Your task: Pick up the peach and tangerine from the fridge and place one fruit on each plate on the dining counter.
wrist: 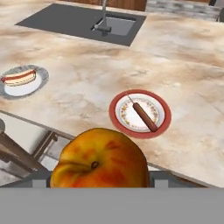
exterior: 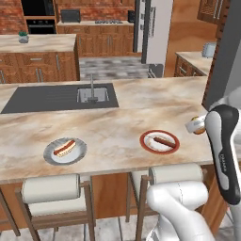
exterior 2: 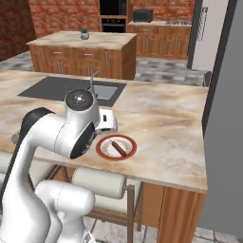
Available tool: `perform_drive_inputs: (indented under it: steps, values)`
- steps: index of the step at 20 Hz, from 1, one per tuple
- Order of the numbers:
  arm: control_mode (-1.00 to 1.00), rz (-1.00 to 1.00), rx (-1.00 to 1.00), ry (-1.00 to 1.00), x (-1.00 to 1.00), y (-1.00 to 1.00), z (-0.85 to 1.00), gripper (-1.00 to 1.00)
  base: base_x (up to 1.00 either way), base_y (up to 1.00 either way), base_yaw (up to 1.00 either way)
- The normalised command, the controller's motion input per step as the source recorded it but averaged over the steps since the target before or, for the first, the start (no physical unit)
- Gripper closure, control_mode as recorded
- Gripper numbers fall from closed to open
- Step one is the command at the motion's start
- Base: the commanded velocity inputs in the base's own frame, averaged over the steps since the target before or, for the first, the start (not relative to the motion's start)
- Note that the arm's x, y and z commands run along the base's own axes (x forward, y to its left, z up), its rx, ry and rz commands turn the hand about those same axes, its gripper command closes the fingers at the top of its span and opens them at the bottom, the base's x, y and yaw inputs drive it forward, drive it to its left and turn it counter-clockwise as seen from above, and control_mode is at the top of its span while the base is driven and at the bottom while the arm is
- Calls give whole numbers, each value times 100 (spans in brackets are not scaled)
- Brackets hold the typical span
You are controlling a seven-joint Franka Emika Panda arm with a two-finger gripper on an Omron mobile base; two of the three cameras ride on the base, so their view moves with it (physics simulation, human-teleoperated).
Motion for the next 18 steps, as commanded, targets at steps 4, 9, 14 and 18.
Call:
perform_drive_inputs:
  steps: [4, 9, 14, 18]
  values:
    - [-100, 0, -14, 11, 58, 4, -36, 100, 0, 0, 0]
    - [-100, 0, -21, 10, 44, 1, -41, 100, 0, 0, 0]
    - [-100, 0, -12, 17, 53, 0, -44, 100, 0, 0, 0]
    - [-100, 0, -6, 15, 56, 0, -40, 100, 0, 0, 0]
